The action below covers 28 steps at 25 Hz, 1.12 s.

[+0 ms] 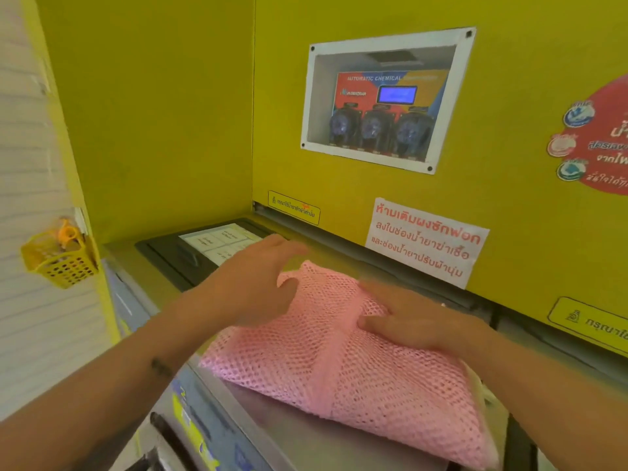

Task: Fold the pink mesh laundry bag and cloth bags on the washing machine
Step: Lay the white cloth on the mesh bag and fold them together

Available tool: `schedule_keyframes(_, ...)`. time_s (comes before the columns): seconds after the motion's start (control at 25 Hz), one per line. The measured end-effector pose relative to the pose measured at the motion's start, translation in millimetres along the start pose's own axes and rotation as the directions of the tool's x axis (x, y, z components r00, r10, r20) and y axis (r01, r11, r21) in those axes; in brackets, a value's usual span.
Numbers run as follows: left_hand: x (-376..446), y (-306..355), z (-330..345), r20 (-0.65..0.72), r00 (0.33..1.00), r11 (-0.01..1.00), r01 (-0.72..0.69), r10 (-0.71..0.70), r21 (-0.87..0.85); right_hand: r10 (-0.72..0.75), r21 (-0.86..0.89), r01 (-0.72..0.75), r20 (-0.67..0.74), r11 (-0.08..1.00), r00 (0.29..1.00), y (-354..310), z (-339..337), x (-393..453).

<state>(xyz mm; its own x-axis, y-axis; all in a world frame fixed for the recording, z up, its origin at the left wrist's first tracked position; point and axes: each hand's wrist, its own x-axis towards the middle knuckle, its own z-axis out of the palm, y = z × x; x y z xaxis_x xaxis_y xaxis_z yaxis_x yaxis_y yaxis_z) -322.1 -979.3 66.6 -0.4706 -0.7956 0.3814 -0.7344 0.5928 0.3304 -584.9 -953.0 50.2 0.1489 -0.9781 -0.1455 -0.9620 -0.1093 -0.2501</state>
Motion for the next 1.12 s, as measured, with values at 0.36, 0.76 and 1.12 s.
schedule_keyframes(0.36, -153, 66, 35, 0.056, 0.743, 0.538, 0.532, -0.667, -0.654, 0.042, 0.091, -0.053, 0.117, 0.994, 0.992, -34, -2, -87)
schedule_keyframes(0.76, -249, 112, 19, -0.209, 0.626, 0.549, 0.418, -0.752, -0.724, -0.3, 0.48, 0.269, -0.014, 0.835, 0.954, -94, 46, -157)
schedule_keyframes(1.12, -359, 90, -19, -0.309, 0.46, 0.535, 0.52, -0.832, -0.666, -0.458, 0.571, 0.399, -0.046, 0.717, 0.888, -189, 116, -165)
